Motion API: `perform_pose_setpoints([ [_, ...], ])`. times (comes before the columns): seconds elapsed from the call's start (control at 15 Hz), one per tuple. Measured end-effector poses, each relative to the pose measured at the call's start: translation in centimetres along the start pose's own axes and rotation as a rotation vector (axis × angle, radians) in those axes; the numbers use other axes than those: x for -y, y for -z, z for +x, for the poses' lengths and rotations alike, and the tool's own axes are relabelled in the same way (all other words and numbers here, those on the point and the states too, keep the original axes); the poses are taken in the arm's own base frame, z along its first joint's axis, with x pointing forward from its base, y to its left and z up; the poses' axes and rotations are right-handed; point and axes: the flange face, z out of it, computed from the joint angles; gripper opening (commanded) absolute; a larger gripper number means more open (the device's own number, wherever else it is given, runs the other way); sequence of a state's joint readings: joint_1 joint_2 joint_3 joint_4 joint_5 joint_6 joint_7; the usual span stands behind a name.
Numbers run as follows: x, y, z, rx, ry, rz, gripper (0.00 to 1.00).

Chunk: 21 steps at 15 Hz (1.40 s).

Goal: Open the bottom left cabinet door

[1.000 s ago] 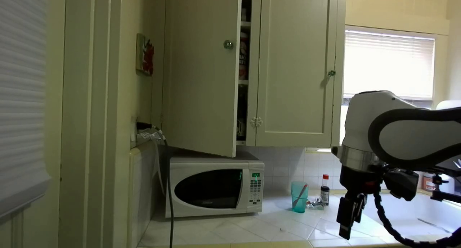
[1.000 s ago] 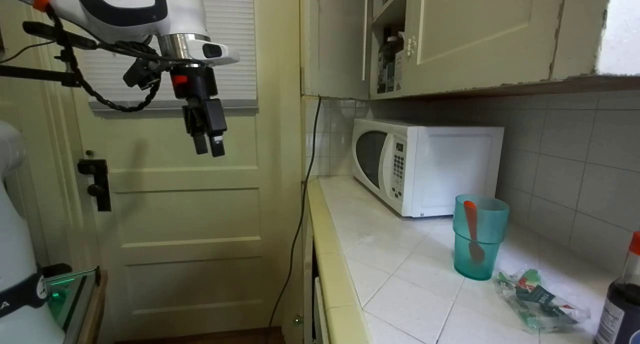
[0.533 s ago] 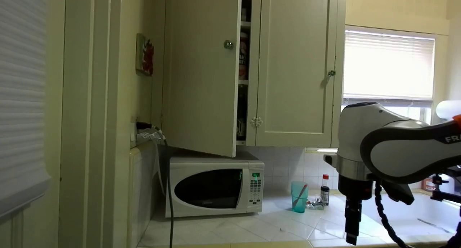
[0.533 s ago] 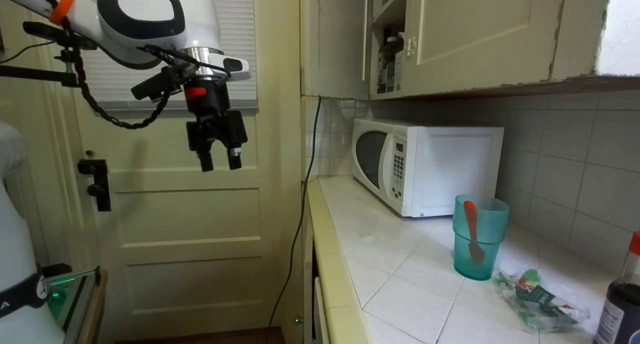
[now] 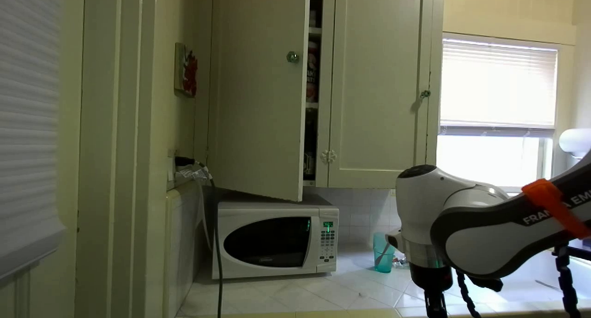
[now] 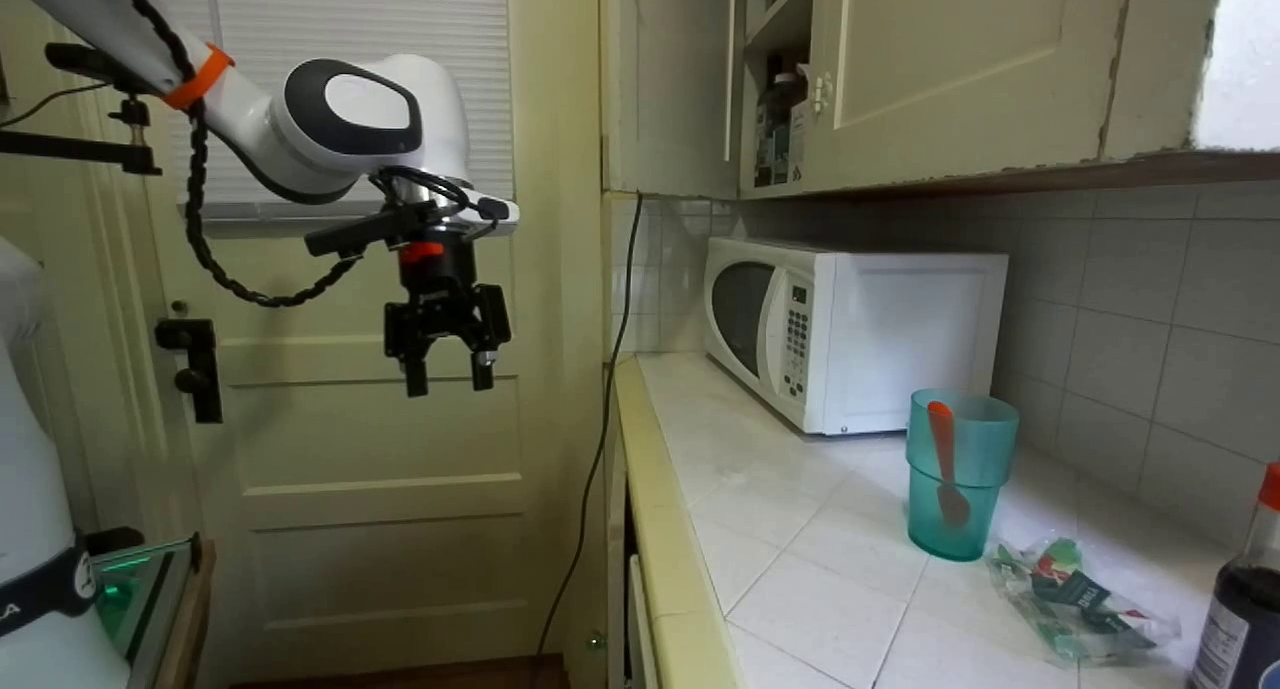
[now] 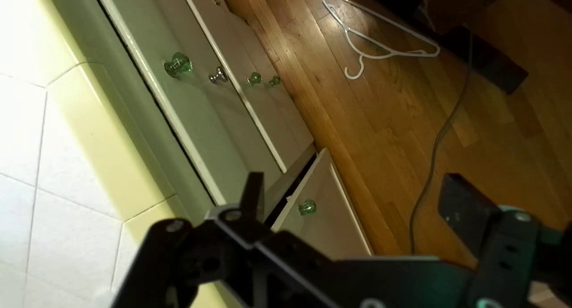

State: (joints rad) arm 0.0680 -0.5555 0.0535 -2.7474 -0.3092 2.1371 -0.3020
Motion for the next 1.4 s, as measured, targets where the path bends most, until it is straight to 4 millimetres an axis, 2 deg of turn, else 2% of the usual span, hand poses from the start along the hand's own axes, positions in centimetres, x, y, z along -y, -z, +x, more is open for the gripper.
perform_pose_setpoints([
  [0.4,0.0,-0.1,0.3,0.005,0.004,0.0,1.0],
  [0.6,1.3,-1.2,1.8,0.007,0.034,-0.05,1.0],
  [0.87,3.8,-4.8,5.2,0.004,0.091,-0.108,1.0],
  [1.0,4.5,-6.9,6.7,0.011,0.106,-0.119,1.0],
  [1.2,4.0,-9.5,8.8,0.034,0.129,-0.126,1.0],
  [1.4,2.5,-11.6,11.1,0.061,0.154,-0.131,1.0],
])
